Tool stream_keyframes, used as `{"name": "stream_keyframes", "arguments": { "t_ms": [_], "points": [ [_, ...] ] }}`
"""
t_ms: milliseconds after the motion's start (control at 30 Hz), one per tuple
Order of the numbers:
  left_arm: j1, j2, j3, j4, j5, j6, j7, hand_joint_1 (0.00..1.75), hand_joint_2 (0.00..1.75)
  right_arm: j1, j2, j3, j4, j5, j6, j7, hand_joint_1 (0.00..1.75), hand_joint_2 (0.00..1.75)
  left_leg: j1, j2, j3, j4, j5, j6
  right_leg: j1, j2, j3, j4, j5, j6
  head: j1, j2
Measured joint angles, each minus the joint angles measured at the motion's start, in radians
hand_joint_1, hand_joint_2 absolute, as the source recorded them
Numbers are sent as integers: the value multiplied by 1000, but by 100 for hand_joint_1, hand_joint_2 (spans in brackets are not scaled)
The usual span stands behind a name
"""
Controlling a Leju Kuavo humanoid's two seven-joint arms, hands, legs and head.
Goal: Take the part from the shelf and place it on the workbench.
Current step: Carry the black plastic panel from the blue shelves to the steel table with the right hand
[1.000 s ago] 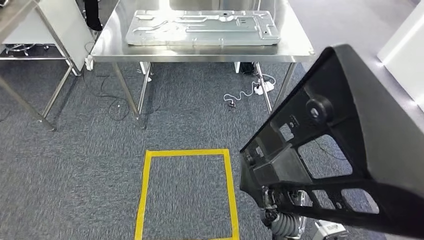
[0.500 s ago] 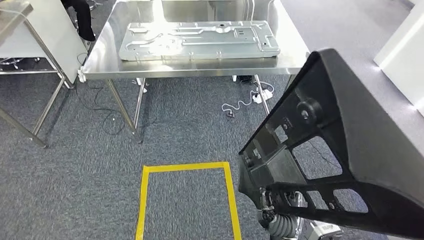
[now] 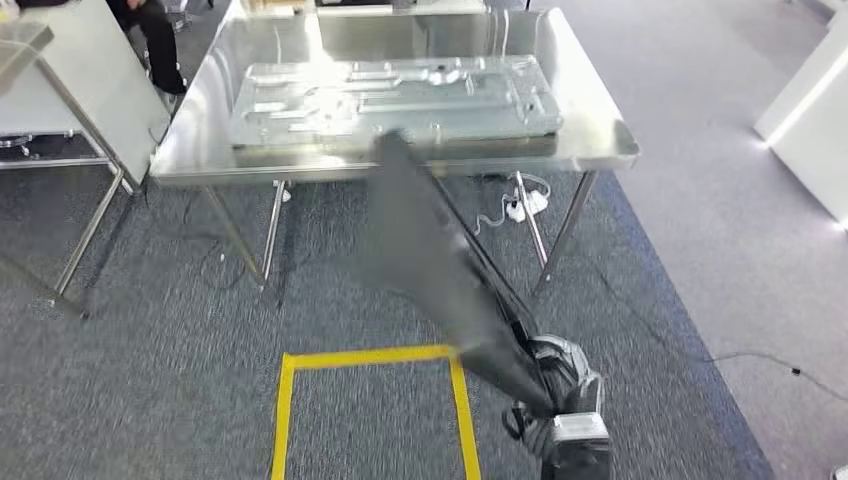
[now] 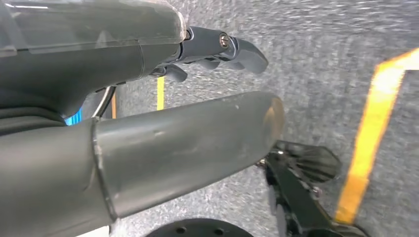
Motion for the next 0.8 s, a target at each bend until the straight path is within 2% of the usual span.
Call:
{"name": "stream_keyframes", "arguments": {
  "t_ms": [33,67,133,167,200,233,267,300,333,367,400,467,500,533,600,667,700,733,767,800],
  "points": [
    [-5,1,-1,0,-6,-1,0,0,0,-20,-5,-2,4,73,-25,36,175,175,1,0,-24,42,1,-1,-1,1,10,-5,0,-8,0,0],
    [-8,2,-2,0,-13,-2,0,0,0,-40,-14,-4,11,135,-40,72,175,175,1,-1,-60,97,-11,-1,-2,2,19,-9,-1,-13,0,0],
    [-9,3,-3,0,-26,-4,4,0,0,-82,-41,-15,35,228,-52,137,175,175,-1,-1,-149,210,-66,1,1,5,29,-11,-14,-20,-1,0],
    [-6,4,-4,0,-32,-5,7,0,0,-103,-57,-25,50,264,-52,165,175,175,-2,-1,-185,239,-96,1,3,7,36,-11,-22,-21,-1,0],
    [-1,5,-6,0,-38,-5,11,0,0,-122,-73,-35,65,297,-50,189,175,175,-3,-1,-210,243,-113,2,4,10,45,-11,-30,-21,-1,0],
    [3,7,-8,0,-43,-6,15,0,0,-142,-89,-46,80,327,-47,209,175,175,-4,-1,-223,219,-107,2,6,13,56,-11,-39,-19,-1,0],
    [7,10,-10,0,-48,-6,18,0,0,-159,-103,-56,94,352,-45,223,175,175,-6,-1,-224,170,-72,5,7,14,68,-11,-49,-17,-1,0],
    [10,13,-13,0,-51,-7,20,0,0,-174,-116,-63,106,369,-43,231,175,175,-10,-1,-219,111,-10,10,7,14,78,-11,-59,-14,-1,0],
    [11,16,-16,0,-53,-7,21,0,0,-187,-127,-69,118,381,-41,236,175,175,-14,-1,-215,62,38,16,9,15,87,-10,-69,-9,-1,0],
    [12,19,-19,0,-55,-8,22,0,0,-198,-136,-73,127,391,-39,244,175,175,-18,-2,-209,29,77,23,10,15,93,-10,-79,-3,0,0],
    [14,21,-21,0,-56,-9,24,0,0,-208,-144,-76,135,404,-37,254,175,175,-20,-2,-207,13,97,30,10,16,100,-8,-85,4,0,0],
    [14,21,-26,1,-62,-11,25,0,0,-227,-165,-79,146,442,-27,284,175,175,-19,-3,-190,2,93,42,11,16,107,4,-83,17,0,0],
    [14,21,-28,1,-65,-12,26,0,0,-240,-178,-79,154,465,-19,299,175,175,-17,-3,-177,-7,92,48,11,14,101,27,-74,22,0,0],
    [13,22,-30,1,-69,-14,26,0,0,-256,-192,-80,164,486,-10,314,175,175,-14,-3,-161,-15,90,54,10,13,81,62,-69,28,0,0],
    [8,23,-35,2,-74,-16,26,0,0,-294,-219,-81,190,520,11,338,175,175,-12,-3,-133,-29,79,59,4,8,9,164,-83,40,1,0],
    [5,25,-41,2,-78,-17,26,0,0,-329,-242,-82,221,542,34,354,175,175,-10,-5,-109,-35,61,58,-4,6,-69,240,-132,50,1,0],
    [5,26,-44,2,-80,-18,26,0,0,-345,-253,-82,239,550,46,360,175,175,-9,-7,-94,-35,49,56,-8,5,-94,244,-148,54,1,0],
    [5,27,-48,2,-83,-19,26,0,0,-363,-263,-81,257,558,59,365,175,175,-8,-9,-78,-35,36,53,-11,4,-106,221,-147,56,1,0],
    [6,27,-50,2,-85,-20,26,0,0,-382,-271,-81,276,566,72,369,175,175,-7,-10,-59,-35,22,50,-14,3,-108,175,-121,57,1,0],
    [7,27,-52,2,-87,-20,26,0,0,-401,-277,-80,294,574,84,372,175,175,-6,-10,-43,-36,7,47,-15,0,-104,117,-62,57,1,0]
  ]
}}
